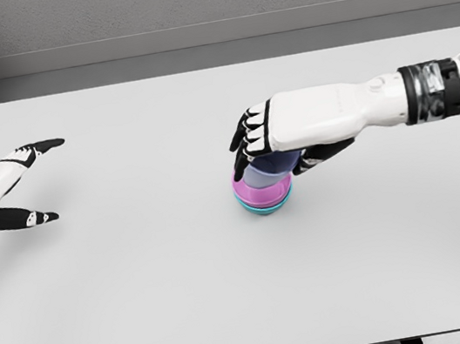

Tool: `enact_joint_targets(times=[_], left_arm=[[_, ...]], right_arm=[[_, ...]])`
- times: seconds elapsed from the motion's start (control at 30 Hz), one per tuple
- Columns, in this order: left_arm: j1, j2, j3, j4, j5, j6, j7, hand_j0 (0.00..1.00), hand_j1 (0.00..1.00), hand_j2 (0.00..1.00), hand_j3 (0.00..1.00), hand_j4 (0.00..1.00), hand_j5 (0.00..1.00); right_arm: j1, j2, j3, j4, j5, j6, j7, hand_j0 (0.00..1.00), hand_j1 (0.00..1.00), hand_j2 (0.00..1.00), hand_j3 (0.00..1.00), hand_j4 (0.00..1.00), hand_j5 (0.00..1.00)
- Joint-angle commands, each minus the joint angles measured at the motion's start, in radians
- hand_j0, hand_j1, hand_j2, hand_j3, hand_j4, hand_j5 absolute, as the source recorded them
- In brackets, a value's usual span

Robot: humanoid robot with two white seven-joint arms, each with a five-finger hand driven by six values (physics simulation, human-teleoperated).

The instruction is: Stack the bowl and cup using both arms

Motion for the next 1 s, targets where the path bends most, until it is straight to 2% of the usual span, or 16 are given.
enact_joint_targets(times=[0.0,0.37,0.97], left_arm=[[0.000,0.000,0.000,0.000,0.008,0.002,0.000,1.00,1.00,1.00,1.00,1.00,1.00],[-0.002,-0.009,0.000,0.000,0.008,0.002,0.000,1.00,1.00,1.00,1.00,1.00,1.00],[-0.002,-0.009,0.000,0.000,0.008,0.002,0.000,1.00,1.00,1.00,1.00,1.00,1.00]], right_arm=[[0.000,0.011,0.002,0.004,-0.003,0.005,-0.001,0.71,0.71,0.71,0.71,0.71,0.71],[-0.002,0.036,0.025,0.063,0.010,0.010,-0.001,0.72,0.72,0.72,0.72,0.72,0.72],[0.003,0.050,0.051,0.086,0.028,0.009,-0.001,0.73,0.73,0.73,0.73,0.73,0.73]])
